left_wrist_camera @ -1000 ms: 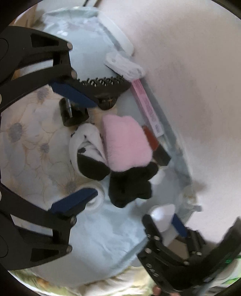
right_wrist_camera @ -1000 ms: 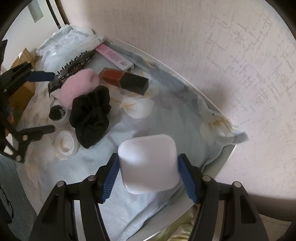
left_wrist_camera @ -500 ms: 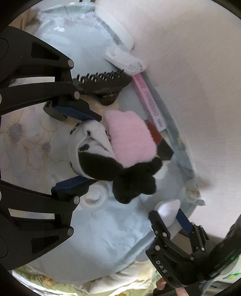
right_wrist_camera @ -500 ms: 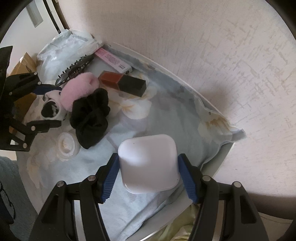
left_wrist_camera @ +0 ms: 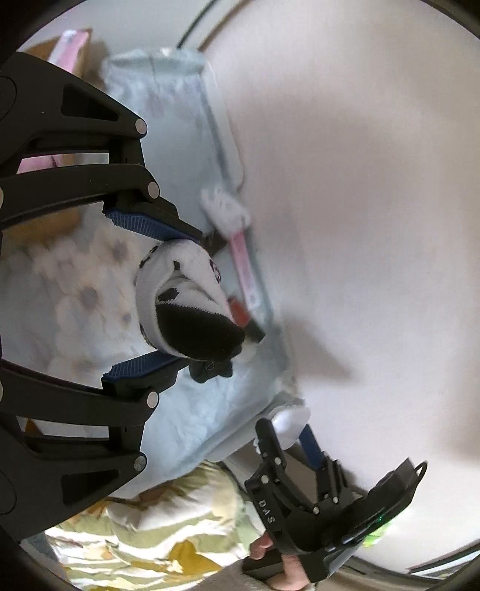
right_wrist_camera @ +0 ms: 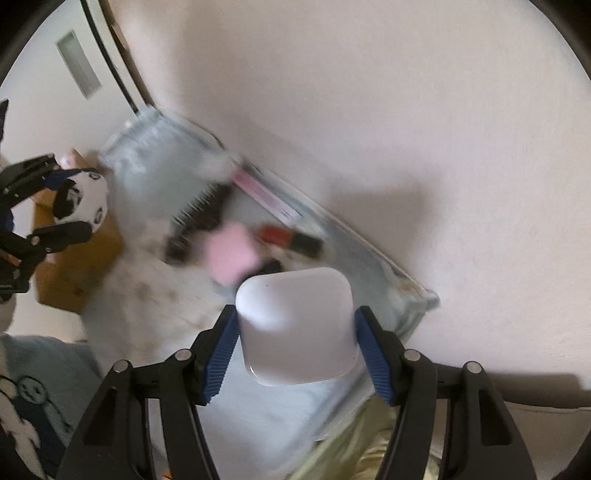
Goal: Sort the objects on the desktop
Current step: 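Lift the sock and soap box toward the cardboard box with both tools, then lower the sock and soap box into the cardboard box and open both tools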
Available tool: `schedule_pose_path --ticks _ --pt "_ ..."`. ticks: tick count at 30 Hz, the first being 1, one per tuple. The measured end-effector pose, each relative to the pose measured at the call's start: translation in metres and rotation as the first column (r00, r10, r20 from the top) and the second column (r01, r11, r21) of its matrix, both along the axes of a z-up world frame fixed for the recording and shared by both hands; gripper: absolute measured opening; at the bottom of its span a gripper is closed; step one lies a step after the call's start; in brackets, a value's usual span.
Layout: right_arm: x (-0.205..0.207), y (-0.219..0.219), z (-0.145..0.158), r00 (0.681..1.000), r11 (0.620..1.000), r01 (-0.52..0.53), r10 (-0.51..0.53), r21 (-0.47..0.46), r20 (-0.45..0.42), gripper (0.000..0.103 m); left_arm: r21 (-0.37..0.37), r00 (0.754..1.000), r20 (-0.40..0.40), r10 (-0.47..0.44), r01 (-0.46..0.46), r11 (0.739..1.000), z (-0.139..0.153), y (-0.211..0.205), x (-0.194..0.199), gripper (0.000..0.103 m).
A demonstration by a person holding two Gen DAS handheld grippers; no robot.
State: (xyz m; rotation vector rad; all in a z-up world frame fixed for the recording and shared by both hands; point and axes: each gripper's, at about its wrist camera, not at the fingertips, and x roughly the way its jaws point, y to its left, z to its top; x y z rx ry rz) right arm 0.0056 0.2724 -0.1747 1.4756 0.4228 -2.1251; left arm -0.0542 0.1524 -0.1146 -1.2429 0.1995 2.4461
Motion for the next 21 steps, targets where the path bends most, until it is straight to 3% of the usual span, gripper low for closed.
schedule_pose_path --ticks 9,15,21 --pt "0.023 -0.113 0.068 0.996 0.991 -0.081 0.076 -0.103 -0.045 0.06 -0.01 0.993 -0.066 0.095 -0.096 0.995 0.051 -0.096 0.042 0.053" --pt "0.05 -0.2 0.068 0.983 0.974 -0.181 0.175 -0.14 -0.055 0.06 -0.025 0.98 -0.043 0.196 -0.198 0.98 0.047 -0.165 0.067 0.053" --pt "0.078 -0.283 0.044 0.959 0.952 -0.285 0.284 -0.113 -0.022 0.06 -0.056 0.958 -0.008 0.287 -0.287 0.956 0.027 -0.225 0.09 0.053"
